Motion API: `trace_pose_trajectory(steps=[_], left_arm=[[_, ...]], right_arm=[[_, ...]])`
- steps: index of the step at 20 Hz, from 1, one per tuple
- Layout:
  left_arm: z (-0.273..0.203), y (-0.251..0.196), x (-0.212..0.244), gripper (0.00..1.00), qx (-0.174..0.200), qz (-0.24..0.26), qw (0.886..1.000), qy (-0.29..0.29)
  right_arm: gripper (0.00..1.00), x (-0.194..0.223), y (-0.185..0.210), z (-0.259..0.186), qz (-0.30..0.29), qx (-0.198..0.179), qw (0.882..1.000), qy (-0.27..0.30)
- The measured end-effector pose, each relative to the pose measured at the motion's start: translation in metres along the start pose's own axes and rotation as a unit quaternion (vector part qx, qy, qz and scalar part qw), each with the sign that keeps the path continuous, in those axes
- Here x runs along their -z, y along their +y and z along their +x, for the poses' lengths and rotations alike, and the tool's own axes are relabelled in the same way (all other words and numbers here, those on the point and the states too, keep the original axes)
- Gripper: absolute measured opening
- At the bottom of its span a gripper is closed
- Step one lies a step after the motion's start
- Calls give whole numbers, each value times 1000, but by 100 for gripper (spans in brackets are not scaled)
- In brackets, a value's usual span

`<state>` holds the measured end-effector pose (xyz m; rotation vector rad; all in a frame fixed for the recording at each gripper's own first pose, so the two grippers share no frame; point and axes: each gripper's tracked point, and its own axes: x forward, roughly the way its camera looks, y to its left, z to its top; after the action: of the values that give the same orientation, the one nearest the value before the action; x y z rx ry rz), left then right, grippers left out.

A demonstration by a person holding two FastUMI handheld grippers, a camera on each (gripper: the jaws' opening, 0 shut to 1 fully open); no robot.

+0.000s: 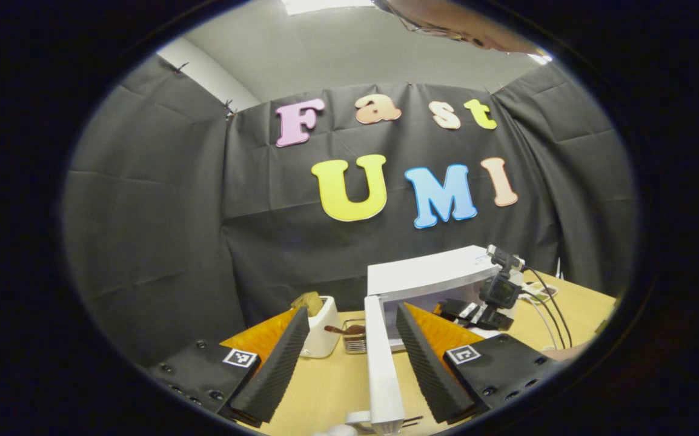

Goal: Open the microwave oven with the left hand, put the food in, and close the microwave oven.

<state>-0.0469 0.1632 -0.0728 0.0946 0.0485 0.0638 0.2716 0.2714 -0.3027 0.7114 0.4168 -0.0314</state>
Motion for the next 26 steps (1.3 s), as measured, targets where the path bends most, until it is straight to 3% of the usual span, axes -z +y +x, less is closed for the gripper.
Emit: trace_pose_trajectory(steps=[5, 8, 10, 11, 12, 18, 21, 26], left_arm=[[1, 7, 12, 100, -11, 6, 1000, 9], [0, 13, 14, 99, -21, 4, 1000, 8], [1, 15, 15, 98, -28, 4, 1000, 11], [0, 16, 15, 100, -29, 6, 999, 11], [-2, 19, 14, 99, -34, 11, 999, 10], [-9, 51, 20, 99, -70, 18, 997, 3], [-17, 74, 41, 99, -94, 26, 995, 18], [-38, 89, 87, 99, -109, 45, 992, 46]], right_arm=[[72, 11, -10, 30, -14, 43, 999, -8], [72, 9, -5, 38, -29, 37, 999, -16], [80, 15, -6, 35, -24, 39, 999, -3], [90, 15, -8, 33, -28, 38, 999, 0], [97, 12, -8, 27, -35, 36, 999, 0], [97, -30, -19, -37, -105, 21, 994, -33], [97, -59, -46, -80, -176, 34, 983, -48], [97, -86, -84, -148, -255, 23, 965, -46]])
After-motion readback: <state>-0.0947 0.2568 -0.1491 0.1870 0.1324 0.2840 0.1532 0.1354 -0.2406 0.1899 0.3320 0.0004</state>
